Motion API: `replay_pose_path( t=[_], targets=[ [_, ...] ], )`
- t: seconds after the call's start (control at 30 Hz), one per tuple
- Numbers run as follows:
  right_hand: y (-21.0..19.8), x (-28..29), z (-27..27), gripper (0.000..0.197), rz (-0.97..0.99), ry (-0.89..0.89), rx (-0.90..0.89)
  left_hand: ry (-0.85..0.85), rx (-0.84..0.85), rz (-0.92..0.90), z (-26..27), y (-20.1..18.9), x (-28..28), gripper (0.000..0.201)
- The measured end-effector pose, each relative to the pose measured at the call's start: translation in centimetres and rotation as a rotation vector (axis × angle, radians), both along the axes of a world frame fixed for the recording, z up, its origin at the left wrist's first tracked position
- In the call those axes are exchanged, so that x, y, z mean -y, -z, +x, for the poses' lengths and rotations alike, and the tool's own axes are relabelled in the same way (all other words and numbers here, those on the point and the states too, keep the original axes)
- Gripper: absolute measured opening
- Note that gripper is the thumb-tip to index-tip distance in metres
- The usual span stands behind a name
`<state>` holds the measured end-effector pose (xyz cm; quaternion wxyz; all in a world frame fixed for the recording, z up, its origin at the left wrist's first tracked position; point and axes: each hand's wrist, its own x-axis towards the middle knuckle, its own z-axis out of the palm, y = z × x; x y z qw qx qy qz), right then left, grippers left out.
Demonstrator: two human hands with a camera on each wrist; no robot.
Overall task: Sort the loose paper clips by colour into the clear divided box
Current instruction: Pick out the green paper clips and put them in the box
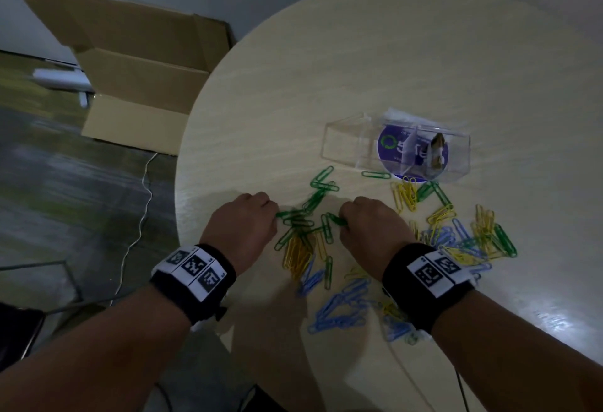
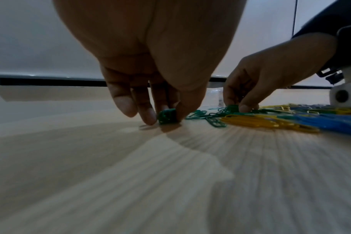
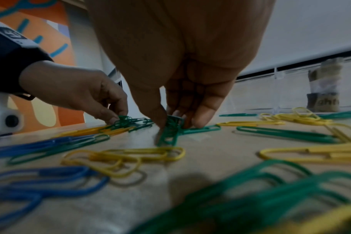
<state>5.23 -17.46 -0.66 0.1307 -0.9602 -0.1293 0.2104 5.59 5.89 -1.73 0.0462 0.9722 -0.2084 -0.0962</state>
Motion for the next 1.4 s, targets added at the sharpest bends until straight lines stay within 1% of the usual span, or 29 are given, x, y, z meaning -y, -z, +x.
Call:
replay_pose_path(
  t=[0.1, 0.17, 0.23, 0.33, 0.4, 0.47, 0.5, 0.57, 0.63, 0.73, 0.8, 0.87, 0.93, 1.0, 1.07, 1.1, 1.13, 1.2, 1.27, 1.3, 1.4],
  targets=[
    [-0.1, 0.2, 0.0, 0.022, 0.019, 0.012, 0.016, -0.039, -0.034, 0.017, 0.3, -0.6, 0.4, 0.012],
    [-0.8, 0.9, 0.0, 0.023, 0.088, 0.073, 0.031, -0.082, -0.062, -0.05, 0.5, -1.2, 0.8, 0.013],
    [-1.9, 2.1, 0.3, 0.021, 0.187, 0.186, 0.054, -0.13, -0.091, -0.158, 1.0, -2.3, 1.9, 0.015],
    [-4.0, 4.6, 1.1, 0.015, 0.311, 0.404, 0.076, -0.198, -0.091, -0.35, 2.9, -4.4, 5.3, 0.013],
    [-5.2, 6.2, 2.1, 0.013, 0.342, 0.53, 0.08, -0.242, -0.082, -0.474, 4.6, -5.6, 8.2, 0.014],
    [-5.8, 7.4, 3.6, 0.013, 0.396, 0.657, 0.119, -0.287, -0.088, -0.557, 6.3, -6.0, 10.8, 0.016],
    [-5.9, 7.9, 4.5, 0.013, 0.407, 0.702, 0.152, -0.302, -0.09, -0.58, 7.2, -6.0, 11.8, 0.017],
    [-5.8, 8.5, 6.2, 0.009, 0.36, 0.723, 0.181, -0.317, -0.078, -0.605, 8.7, -5.4, 13.4, 0.02],
    [-5.6, 8.4, 7.5, 0.007, 0.291, 0.701, 0.155, -0.336, -0.1, -0.599, 9.6, -4.6, 14.4, 0.024],
    [-4.9, 8.4, 8.2, 0.018, 0.312, 0.678, 0.119, -0.369, -0.132, -0.612, 9.7, -4.2, 15.1, 0.031],
    [-4.7, 8.4, 7.7, 0.019, 0.344, 0.671, 0.177, -0.373, -0.079, -0.645, 9.3, -4.3, 14.6, 0.031],
    [-4.7, 8.4, 6.3, 0.017, 0.317, 0.639, 0.292, -0.363, -0.011, -0.627, 8.6, -4.3, 12.9, 0.025],
    [-4.4, 8.1, 4.6, 0.014, 0.298, 0.551, 0.323, -0.334, 0.012, -0.558, 7.5, -3.7, 10.5, 0.019],
    [-3.1, 7.5, 3.0, 0.023, 0.25, 0.382, 0.245, -0.301, -0.012, -0.46, 6.0, -2.7, 7.9, 0.018],
    [-1.3, 6.8, 2.1, 0.036, 0.056, 0.153, 0.209, -0.264, -0.036, -0.383, 4.2, -1.5, 5.7, 0.017],
    [-0.3, 6.6, 2.0, 0.041, -0.033, 0.079, 0.196, -0.251, -0.044, -0.361, 3.2, -1.1, 4.8, 0.016],
    [0.3, 6.3, 1.9, 0.046, -0.087, 0.062, 0.165, -0.244, -0.055, -0.347, 2.2, -0.7, 4.1, 0.016],
    [0.9, 6.1, 1.8, 0.049, -0.111, 0.072, 0.115, -0.224, -0.064, -0.321, 0.5, -0.3, 3.0, 0.015],
    [1.3, 5.7, 1.6, 0.044, -0.122, 0.049, 0.128, -0.215, -0.058, -0.302, -0.8, 0.1, 2.2, 0.014],
    [1.2, 5.4, 1.6, 0.039, -0.126, 0.026, 0.157, -0.213, -0.052, -0.295, -1.3, 0.2, 1.9, 0.013],
    [0.5, 4.4, 1.7, 0.016, -0.116, -0.036, 0.253, -0.254, -0.03, -0.277, -1.7, 0.3, 1.1, 0.012]
  ],
)
